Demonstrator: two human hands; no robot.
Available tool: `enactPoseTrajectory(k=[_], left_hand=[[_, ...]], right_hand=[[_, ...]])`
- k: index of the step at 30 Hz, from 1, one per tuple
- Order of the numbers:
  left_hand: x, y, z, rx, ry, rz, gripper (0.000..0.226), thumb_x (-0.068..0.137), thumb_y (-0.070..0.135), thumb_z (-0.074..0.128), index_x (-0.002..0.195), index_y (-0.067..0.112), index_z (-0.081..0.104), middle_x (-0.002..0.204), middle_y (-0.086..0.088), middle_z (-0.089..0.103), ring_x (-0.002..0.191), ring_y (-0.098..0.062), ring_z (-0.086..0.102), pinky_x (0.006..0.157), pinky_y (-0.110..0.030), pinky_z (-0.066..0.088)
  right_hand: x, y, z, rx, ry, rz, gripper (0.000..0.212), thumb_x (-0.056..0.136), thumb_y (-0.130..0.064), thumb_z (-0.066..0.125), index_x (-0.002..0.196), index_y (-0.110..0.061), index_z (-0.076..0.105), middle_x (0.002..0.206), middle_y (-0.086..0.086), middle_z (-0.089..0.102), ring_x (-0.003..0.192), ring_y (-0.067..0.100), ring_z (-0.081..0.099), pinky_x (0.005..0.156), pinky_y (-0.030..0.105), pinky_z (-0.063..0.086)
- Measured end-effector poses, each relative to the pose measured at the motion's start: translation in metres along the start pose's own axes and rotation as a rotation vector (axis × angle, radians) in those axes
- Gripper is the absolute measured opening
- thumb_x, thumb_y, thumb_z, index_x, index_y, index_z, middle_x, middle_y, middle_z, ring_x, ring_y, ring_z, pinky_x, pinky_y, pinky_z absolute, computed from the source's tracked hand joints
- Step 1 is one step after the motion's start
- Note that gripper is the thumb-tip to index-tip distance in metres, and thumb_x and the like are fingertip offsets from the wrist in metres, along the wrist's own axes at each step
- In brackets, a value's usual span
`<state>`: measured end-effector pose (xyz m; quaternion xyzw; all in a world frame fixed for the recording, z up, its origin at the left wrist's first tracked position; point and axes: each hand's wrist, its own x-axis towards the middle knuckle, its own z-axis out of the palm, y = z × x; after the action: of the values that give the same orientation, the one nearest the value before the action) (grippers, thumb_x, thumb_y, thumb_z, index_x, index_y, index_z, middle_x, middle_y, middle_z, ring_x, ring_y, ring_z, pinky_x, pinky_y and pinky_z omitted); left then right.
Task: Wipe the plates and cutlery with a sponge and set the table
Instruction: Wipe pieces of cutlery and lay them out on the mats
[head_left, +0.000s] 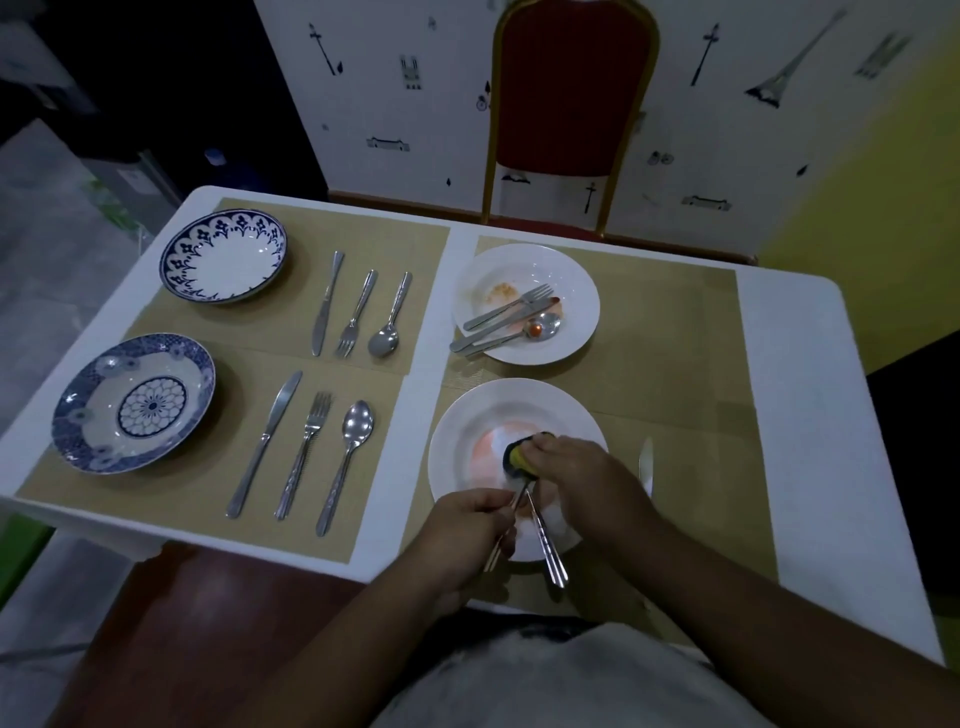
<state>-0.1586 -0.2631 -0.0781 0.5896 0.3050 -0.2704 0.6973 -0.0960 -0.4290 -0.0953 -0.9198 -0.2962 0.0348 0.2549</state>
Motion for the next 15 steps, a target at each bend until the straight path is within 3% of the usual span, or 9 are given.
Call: enactPoseTrajectory(k=[5, 7, 9, 11, 15], left_hand=[[-0.003, 0.001, -0.011, -0.027, -0.013, -0.004, 0.032, 0.098, -0.001, 0.05, 0.094, 0.008, 0.081, 0.081, -0.019, 0.065, 0.073, -0.026, 0.055, 0.064, -0.033, 0.047], [-0.007, -0.001, -0.012, 0.004, -0.008, -0.008, 0.034, 0.099, 0.001, 0.052, 0.095, 0.015, 0.082, 0.085, -0.015, 0.071, 0.077, -0.023, 0.058, 0.065, -0.03, 0.049], [-0.009, -0.002, -0.011, 0.041, 0.0, 0.001, 0.035, 0.099, 0.003, 0.053, 0.093, 0.022, 0.083, 0.09, -0.007, 0.075, 0.082, -0.02, 0.06, 0.068, -0.029, 0.049], [-0.008, 0.0, -0.011, 0.055, 0.01, 0.007, 0.032, 0.098, 0.004, 0.056, 0.092, 0.022, 0.083, 0.092, -0.002, 0.077, 0.085, -0.02, 0.061, 0.069, -0.027, 0.049], [-0.003, 0.007, -0.009, 0.031, 0.045, -0.022, 0.018, 0.091, 0.008, 0.068, 0.099, 0.017, 0.08, 0.104, -0.009, 0.078, 0.096, -0.024, 0.066, 0.077, -0.03, 0.052]], right_hand=[[-0.016, -0.024, 0.008, 0.0, -0.032, -0.065, 0.048, 0.08, -0.023, 0.041, 0.123, -0.016, 0.062, 0.124, 0.005, 0.064, 0.111, 0.023, 0.061, 0.093, 0.036, 0.048], [-0.01, -0.017, 0.005, -0.014, -0.082, -0.047, 0.05, 0.08, -0.023, 0.036, 0.123, -0.016, 0.063, 0.125, 0.006, 0.063, 0.111, 0.027, 0.061, 0.092, 0.038, 0.05], [0.002, -0.001, -0.001, -0.054, -0.065, 0.039, 0.053, 0.078, -0.015, 0.033, 0.121, -0.014, 0.063, 0.123, 0.008, 0.064, 0.105, 0.031, 0.062, 0.087, 0.04, 0.052], [0.01, 0.01, -0.007, -0.07, -0.029, 0.141, 0.054, 0.08, 0.002, 0.041, 0.127, -0.015, 0.059, 0.13, 0.006, 0.06, 0.113, 0.027, 0.059, 0.095, 0.036, 0.047], [0.013, 0.014, -0.016, 0.12, 0.134, 0.316, 0.063, 0.076, 0.013, 0.054, 0.13, -0.018, 0.057, 0.134, 0.0, 0.057, 0.12, 0.015, 0.054, 0.101, 0.023, 0.041]])
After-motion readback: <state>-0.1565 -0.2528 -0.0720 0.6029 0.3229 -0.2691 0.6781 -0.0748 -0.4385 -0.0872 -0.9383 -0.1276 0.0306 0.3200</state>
